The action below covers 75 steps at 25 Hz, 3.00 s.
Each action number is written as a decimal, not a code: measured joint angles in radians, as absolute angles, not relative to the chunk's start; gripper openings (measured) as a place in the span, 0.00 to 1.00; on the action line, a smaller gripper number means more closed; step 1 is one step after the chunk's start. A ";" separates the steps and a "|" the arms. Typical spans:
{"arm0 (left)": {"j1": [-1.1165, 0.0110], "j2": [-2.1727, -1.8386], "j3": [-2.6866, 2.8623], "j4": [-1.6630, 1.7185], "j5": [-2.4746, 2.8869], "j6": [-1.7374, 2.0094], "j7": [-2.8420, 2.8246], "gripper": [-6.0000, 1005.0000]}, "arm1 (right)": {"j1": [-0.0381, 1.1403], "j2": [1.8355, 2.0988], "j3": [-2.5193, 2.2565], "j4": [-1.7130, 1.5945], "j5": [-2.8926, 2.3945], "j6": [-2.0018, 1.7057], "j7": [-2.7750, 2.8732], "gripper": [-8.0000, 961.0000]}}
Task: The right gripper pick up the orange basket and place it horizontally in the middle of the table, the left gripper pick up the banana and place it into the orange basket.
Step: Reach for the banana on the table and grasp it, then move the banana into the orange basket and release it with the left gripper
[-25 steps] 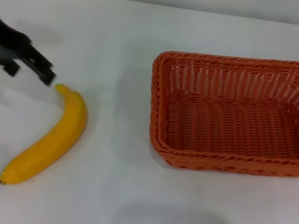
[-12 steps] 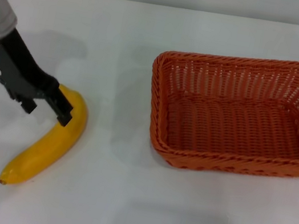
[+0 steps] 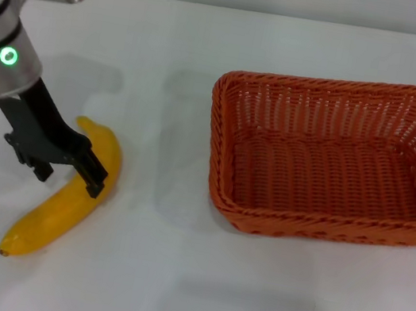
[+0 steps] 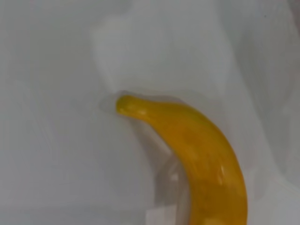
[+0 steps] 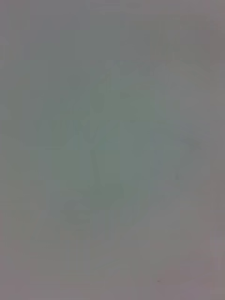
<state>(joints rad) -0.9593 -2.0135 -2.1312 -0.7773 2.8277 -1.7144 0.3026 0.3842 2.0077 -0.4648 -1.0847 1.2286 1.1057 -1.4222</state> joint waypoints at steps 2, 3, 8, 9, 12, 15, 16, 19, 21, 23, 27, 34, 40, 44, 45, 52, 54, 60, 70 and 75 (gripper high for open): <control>-0.959 -2.021 -2.132 -0.762 2.826 -1.691 0.292 0.88 | 0.384 2.008 -0.465 -1.079 1.229 1.105 -1.424 0.79; -0.958 -2.024 -2.133 -0.757 2.826 -1.680 0.287 0.88 | 0.383 2.008 -0.465 -1.077 1.229 1.105 -1.424 0.79; -0.957 -2.033 -2.131 -0.735 2.829 -1.634 0.262 0.88 | 0.381 2.008 -0.465 -1.074 1.230 1.105 -1.435 0.79; -0.957 -2.034 -2.130 -0.730 2.829 -1.629 0.259 0.88 | 0.381 2.008 -0.465 -1.073 1.230 1.105 -1.436 0.79; -0.957 -2.037 -2.125 -0.719 2.830 -1.612 0.253 0.88 | 0.380 2.008 -0.465 -1.072 1.230 1.105 -1.437 0.79; -0.957 -2.042 -2.107 -0.714 2.831 -1.591 0.243 0.88 | 0.379 2.008 -0.465 -1.072 1.230 1.106 -1.437 0.79; -0.957 -2.045 -2.101 -0.714 2.831 -1.587 0.241 0.88 | 0.379 2.007 -0.465 -1.072 1.230 1.106 -1.437 0.79; -0.957 -2.050 -2.081 -0.710 2.831 -1.571 0.238 0.88 | 0.379 2.007 -0.465 -1.072 1.230 1.106 -1.437 0.79; -0.957 -2.052 -2.069 -0.705 2.831 -1.560 0.237 0.88 | 0.379 2.007 -0.464 -1.071 1.230 1.106 -1.437 0.79; -0.959 -2.053 -2.064 -0.703 2.831 -1.551 0.236 0.88 | 0.378 2.006 -0.461 -1.071 1.230 1.106 -1.434 0.79; -0.959 -2.055 -2.064 -0.702 2.831 -1.542 0.236 0.88 | 0.375 2.006 -0.455 -1.071 1.233 1.111 -1.431 0.79; -0.958 -2.062 -2.047 -0.698 2.831 -1.535 0.244 0.66 | 0.361 2.006 -0.454 -1.069 1.258 1.117 -1.429 0.79; -0.947 -2.065 -2.003 -0.755 2.832 -1.531 0.242 0.51 | 0.356 2.007 -0.454 -1.069 1.263 1.132 -1.423 0.79; -0.944 -2.040 -2.009 -0.879 2.831 -1.591 0.244 0.51 | 0.341 2.006 -0.454 -1.079 1.278 1.145 -1.410 0.79; -0.944 -2.030 -2.010 -0.922 2.829 -1.618 0.244 0.51 | 0.337 2.006 -0.454 -1.084 1.283 1.151 -1.408 0.79; -1.076 -1.976 -2.044 -1.057 2.774 -1.728 0.307 0.51 | 0.343 2.004 -0.463 -1.093 1.306 1.165 -1.402 0.79; -1.139 -1.975 -2.053 -1.024 2.769 -1.728 0.339 0.51 | 0.353 2.005 -0.465 -1.095 1.310 1.167 -1.403 0.79; -1.359 -2.014 -2.048 -0.801 2.766 -1.625 0.436 0.51 | 0.371 2.007 -0.480 -1.087 1.349 1.169 -1.410 0.79; -1.541 -2.085 -1.907 -0.695 2.557 -1.474 0.468 0.51 | 0.368 2.008 -0.483 -1.082 1.370 1.182 -1.405 0.79; -1.537 -2.088 -1.790 -0.692 2.458 -1.461 0.440 0.51 | 0.360 2.008 -0.484 -1.073 1.380 1.190 -1.410 0.79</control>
<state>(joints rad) -1.5374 -2.0876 -1.7902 -0.6917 2.4576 -1.4609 0.4405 0.3597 2.0080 -0.4843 -1.0729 1.3798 1.1897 -1.4095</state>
